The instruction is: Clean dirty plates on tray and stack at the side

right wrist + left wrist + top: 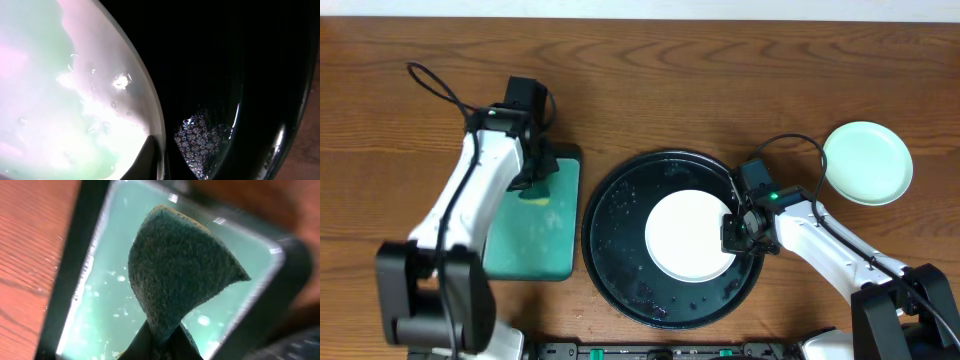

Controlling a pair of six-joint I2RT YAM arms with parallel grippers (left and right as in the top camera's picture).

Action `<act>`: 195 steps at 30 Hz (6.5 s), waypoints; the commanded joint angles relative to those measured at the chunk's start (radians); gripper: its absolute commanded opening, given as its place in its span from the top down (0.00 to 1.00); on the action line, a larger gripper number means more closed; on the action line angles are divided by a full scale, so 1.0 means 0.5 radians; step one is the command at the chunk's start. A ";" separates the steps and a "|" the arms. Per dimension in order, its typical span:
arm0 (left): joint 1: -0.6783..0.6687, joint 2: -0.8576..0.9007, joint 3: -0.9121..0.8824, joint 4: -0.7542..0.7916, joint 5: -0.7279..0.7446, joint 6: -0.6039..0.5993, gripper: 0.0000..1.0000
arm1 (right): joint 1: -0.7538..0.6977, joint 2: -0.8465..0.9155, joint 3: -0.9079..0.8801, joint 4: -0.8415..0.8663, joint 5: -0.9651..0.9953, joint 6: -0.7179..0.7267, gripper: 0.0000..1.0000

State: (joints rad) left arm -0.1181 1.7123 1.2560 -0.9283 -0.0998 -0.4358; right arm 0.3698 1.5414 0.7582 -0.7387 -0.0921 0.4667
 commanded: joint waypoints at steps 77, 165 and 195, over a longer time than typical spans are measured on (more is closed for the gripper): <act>-0.059 -1.178 -0.156 -0.161 0.119 0.213 0.20 | -0.141 -0.534 0.545 0.320 -0.070 -0.680 0.99; -0.059 -1.112 -0.156 -0.204 0.118 0.212 0.19 | 0.740 -0.323 0.548 0.318 0.887 -0.356 0.99; -0.059 -1.112 -0.156 -0.153 0.117 0.214 0.19 | -2.065 -0.180 0.552 0.146 -0.088 0.435 0.99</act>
State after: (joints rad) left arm -0.1459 1.1557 1.1767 -1.0061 -0.0463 -0.3389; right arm -0.6132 1.4055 1.0264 -0.6651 -0.1211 0.6479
